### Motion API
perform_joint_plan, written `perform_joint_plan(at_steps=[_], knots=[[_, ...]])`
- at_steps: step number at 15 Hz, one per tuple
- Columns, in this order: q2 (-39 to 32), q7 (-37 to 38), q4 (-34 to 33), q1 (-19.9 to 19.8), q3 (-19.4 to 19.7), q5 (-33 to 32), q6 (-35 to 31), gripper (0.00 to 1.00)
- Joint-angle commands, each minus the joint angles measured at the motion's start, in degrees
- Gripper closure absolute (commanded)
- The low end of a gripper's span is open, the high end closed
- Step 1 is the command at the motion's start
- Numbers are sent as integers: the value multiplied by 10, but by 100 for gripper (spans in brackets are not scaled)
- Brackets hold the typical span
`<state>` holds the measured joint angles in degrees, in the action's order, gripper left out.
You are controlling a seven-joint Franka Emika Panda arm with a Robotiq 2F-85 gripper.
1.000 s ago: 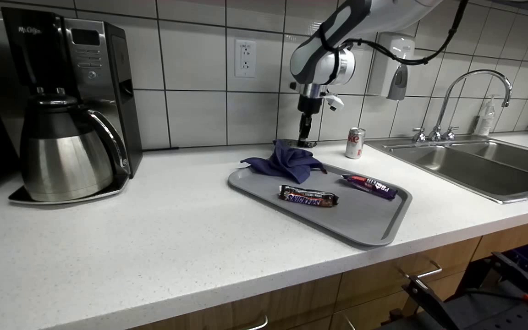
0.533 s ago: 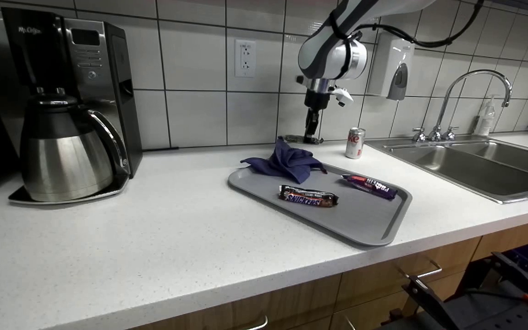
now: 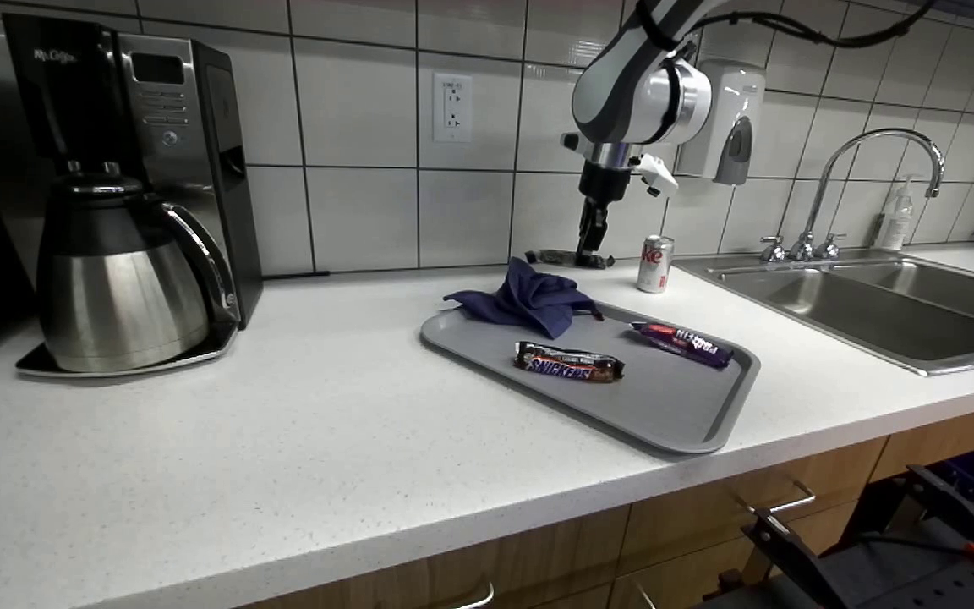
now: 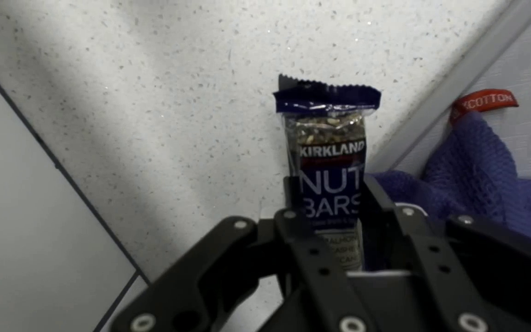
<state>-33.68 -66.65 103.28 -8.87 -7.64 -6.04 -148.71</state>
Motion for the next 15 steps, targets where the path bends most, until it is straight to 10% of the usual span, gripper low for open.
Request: perform_joint_plan(at_steps=[1, 15], knots=[[76, -14, 106, -9, -7, 8, -45, 90], [242, 1, 314, 7, 2, 35, -80, 90]])
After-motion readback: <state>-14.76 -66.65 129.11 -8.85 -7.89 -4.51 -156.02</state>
